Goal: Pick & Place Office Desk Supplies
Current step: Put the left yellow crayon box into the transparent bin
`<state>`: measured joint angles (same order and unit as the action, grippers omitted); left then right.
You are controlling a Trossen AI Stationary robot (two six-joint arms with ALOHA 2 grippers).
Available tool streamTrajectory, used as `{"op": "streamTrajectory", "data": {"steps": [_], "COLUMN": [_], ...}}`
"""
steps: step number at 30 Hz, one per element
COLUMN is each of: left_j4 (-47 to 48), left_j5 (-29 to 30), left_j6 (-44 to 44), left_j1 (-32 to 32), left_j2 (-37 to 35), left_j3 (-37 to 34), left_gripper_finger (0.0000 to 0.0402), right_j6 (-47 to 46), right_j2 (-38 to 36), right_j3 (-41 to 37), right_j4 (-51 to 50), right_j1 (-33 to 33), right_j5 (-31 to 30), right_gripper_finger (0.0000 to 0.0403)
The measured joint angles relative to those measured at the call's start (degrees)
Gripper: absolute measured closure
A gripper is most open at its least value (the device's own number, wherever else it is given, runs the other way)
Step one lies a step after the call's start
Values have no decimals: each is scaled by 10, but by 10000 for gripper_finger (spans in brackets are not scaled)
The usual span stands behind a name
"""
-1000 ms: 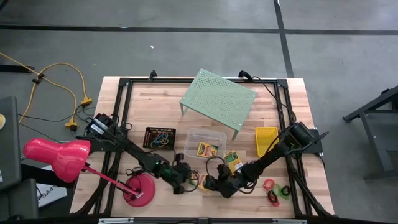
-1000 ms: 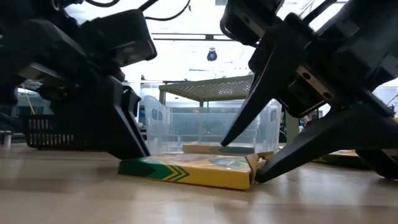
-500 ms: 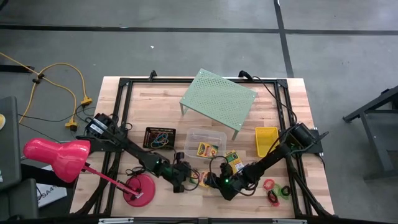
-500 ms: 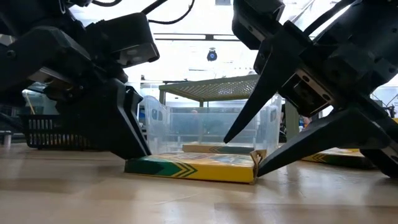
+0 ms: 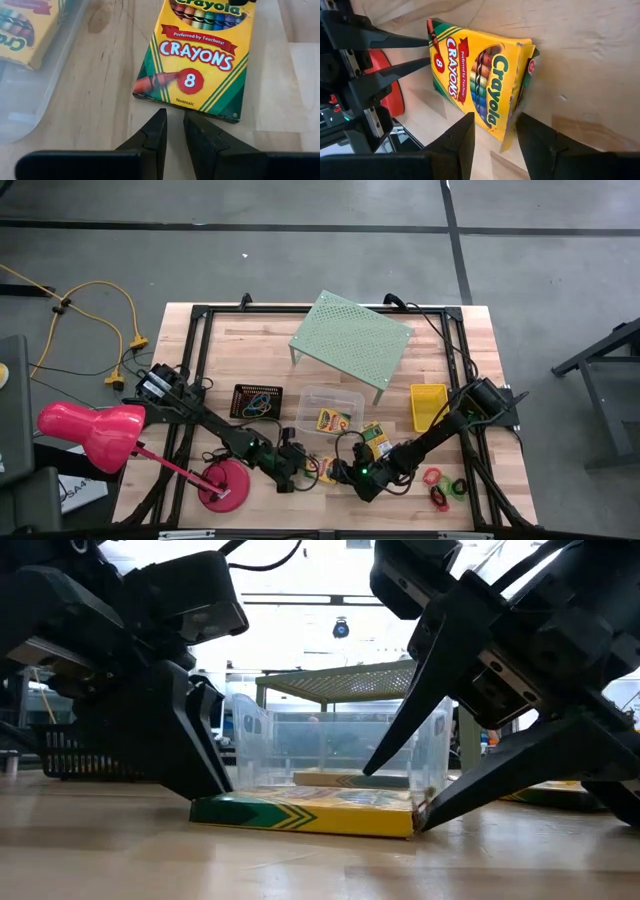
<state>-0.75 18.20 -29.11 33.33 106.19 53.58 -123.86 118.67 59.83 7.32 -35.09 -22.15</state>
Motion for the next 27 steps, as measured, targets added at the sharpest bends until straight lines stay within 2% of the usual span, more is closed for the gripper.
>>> {"op": "streamTrajectory", "data": {"steps": [4, 8, 17, 27], "left_j4": [17, 20, 11, 3], "left_j5": [-4, -38, -53, -64], "left_j6": [-16, -26, -37, 1], "left_j1": [12, 23, 34, 11], "left_j2": [0, -1, 0, 0], "left_j3": [0, 0, -1, -2], "left_gripper_finger": [338, 338, 338, 338], "right_j6": [19, 31, 34, 40], "right_j2": [0, 0, 0, 0], "right_j3": [0, 0, 0, 0], "right_j4": [-4, -5, -8, -2], "right_j1": [-2, -2, -4, 3], "right_j5": [-26, -37, -20, -29], "right_gripper_finger": [270, 270, 270, 270]}}
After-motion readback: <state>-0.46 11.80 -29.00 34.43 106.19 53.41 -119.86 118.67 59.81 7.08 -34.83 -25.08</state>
